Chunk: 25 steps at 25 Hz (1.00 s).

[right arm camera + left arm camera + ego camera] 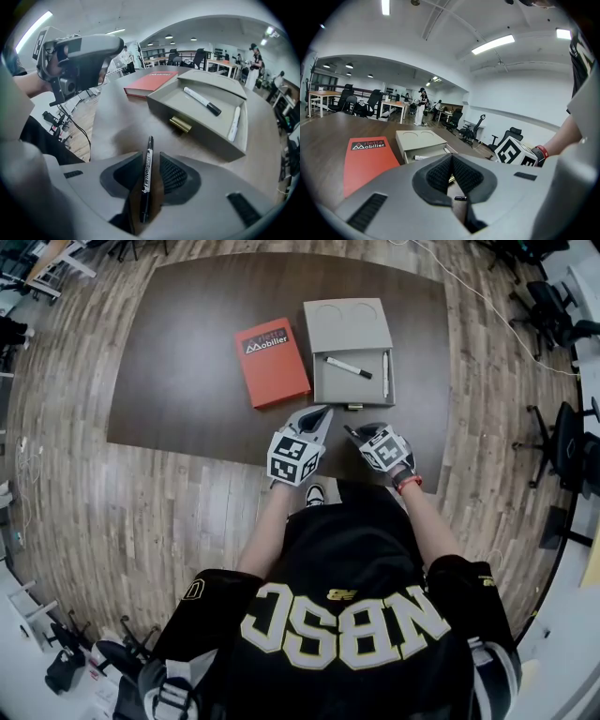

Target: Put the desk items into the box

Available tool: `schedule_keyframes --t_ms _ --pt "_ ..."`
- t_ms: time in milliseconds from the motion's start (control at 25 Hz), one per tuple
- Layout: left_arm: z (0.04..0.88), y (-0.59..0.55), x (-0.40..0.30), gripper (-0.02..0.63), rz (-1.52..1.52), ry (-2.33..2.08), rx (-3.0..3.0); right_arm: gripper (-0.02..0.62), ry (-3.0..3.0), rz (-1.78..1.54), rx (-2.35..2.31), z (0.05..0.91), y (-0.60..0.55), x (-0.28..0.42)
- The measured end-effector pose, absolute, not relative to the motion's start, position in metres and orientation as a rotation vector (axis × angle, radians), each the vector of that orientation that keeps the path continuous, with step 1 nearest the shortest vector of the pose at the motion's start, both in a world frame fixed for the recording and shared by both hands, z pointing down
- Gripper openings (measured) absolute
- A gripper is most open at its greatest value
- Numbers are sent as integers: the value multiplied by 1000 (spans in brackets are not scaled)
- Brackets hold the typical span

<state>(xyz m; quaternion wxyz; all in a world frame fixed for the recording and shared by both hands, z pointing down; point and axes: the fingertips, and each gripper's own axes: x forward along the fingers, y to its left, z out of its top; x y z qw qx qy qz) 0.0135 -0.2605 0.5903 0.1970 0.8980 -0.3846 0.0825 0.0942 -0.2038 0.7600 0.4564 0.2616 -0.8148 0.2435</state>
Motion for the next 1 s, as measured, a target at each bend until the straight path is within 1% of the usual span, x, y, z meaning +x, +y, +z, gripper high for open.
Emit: schedule_keyframes --t_ms 240,440,640,1000 --pt "591 -263 18 14 236 -1077 2516 72 -2000 613 638 769 -201 96" --pt "591 -264 23 14 240 -1074 2518 49 -2003 621 651 768 -203 100" --pt "588 -264 27 14 235 -1070 2524 49 -2050 688 658 762 -201 99" --pt "587 -266 31 14 226 -1066 2529 49 -2071 611 675 725 -214 108"
